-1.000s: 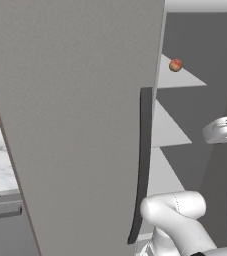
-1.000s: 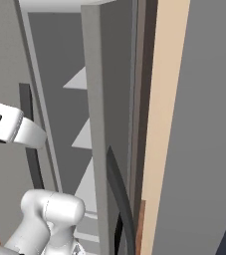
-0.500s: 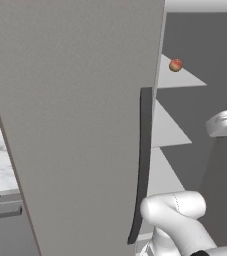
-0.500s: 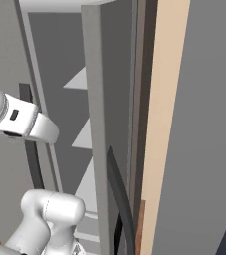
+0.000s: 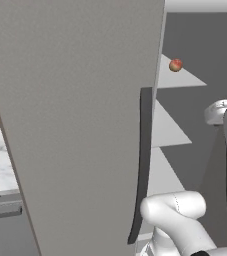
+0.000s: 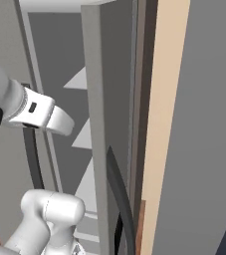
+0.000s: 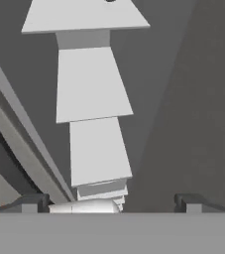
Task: Take the steak, potato, and peach from the freezer and place them in the bowl on the counter.
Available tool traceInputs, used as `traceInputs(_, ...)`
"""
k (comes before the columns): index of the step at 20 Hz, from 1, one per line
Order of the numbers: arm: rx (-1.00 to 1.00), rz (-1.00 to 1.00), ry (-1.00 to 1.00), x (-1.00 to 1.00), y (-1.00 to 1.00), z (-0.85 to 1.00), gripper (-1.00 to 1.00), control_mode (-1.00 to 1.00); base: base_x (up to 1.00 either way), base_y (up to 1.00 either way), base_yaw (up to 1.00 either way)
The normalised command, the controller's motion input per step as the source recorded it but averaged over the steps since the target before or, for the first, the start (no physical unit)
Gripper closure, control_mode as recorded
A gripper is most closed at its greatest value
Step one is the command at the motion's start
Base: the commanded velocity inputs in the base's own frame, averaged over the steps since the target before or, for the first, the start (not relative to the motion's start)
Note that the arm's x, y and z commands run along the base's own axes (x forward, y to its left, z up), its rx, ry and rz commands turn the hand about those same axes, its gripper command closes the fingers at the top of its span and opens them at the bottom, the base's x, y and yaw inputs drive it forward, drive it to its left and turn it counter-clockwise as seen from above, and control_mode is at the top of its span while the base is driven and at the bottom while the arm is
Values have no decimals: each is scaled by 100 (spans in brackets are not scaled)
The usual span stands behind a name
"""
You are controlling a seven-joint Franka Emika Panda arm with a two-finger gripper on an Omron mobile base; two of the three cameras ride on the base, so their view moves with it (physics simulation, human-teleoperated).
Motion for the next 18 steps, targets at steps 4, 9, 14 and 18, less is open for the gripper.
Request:
traceInputs(4, 0, -7, -7, 42, -19, -3, -100, -100, 0, 0, 0)
traceInputs(9, 0, -5, -5, 49, -12, -3, -100, -100, 0, 0, 0)
traceInputs(14, 0, -5, -5, 51, -10, 0, -100, -100, 0, 0, 0)
traceInputs(18, 0, -5, -5, 51, -9, -1, -100, -100, 0, 0, 0)
